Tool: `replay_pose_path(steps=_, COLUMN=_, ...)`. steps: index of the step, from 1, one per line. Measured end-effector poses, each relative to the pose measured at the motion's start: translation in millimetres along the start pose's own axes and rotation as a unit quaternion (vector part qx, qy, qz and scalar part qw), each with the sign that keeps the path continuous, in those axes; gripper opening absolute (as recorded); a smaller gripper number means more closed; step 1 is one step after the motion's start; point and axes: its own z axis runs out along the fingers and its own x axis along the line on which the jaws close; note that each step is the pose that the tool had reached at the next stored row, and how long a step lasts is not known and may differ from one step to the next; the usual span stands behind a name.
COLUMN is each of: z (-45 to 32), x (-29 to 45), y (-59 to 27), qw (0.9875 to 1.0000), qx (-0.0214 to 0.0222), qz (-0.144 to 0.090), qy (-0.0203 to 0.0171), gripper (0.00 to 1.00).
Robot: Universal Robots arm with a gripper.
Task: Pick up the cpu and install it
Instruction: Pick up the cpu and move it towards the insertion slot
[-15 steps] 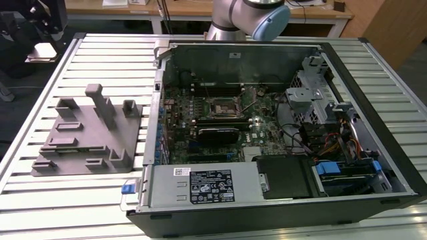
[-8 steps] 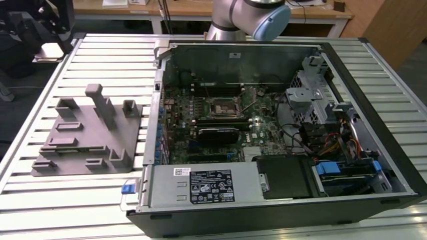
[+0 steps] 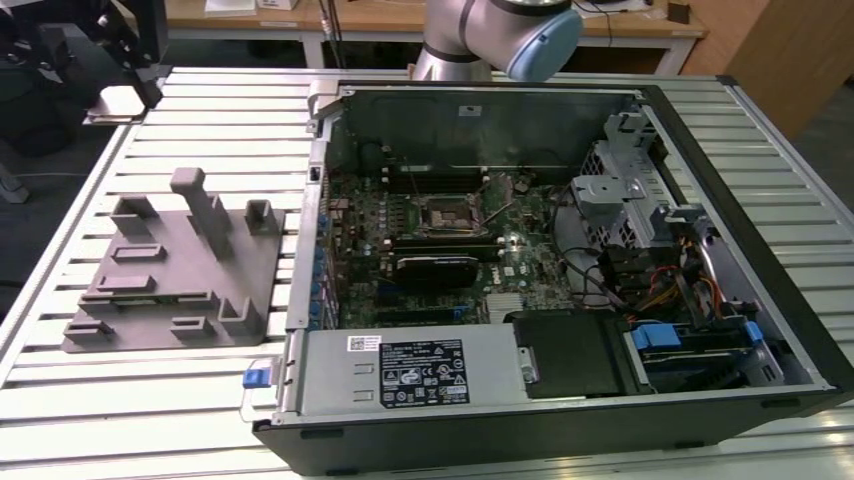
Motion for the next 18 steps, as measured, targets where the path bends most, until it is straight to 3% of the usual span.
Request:
replay_pose_path(steps=13, z=0.6, x=-22.9, y=0.2, qw=1.0, qx=0.0, qz=0.0, qy=0.0, gripper=0.53)
replay_pose_path(steps=18, z=1.1, x=-40.3, y=0.3, qw=1.0, qx=0.0, qz=0.0, qy=0.0, gripper=0.53)
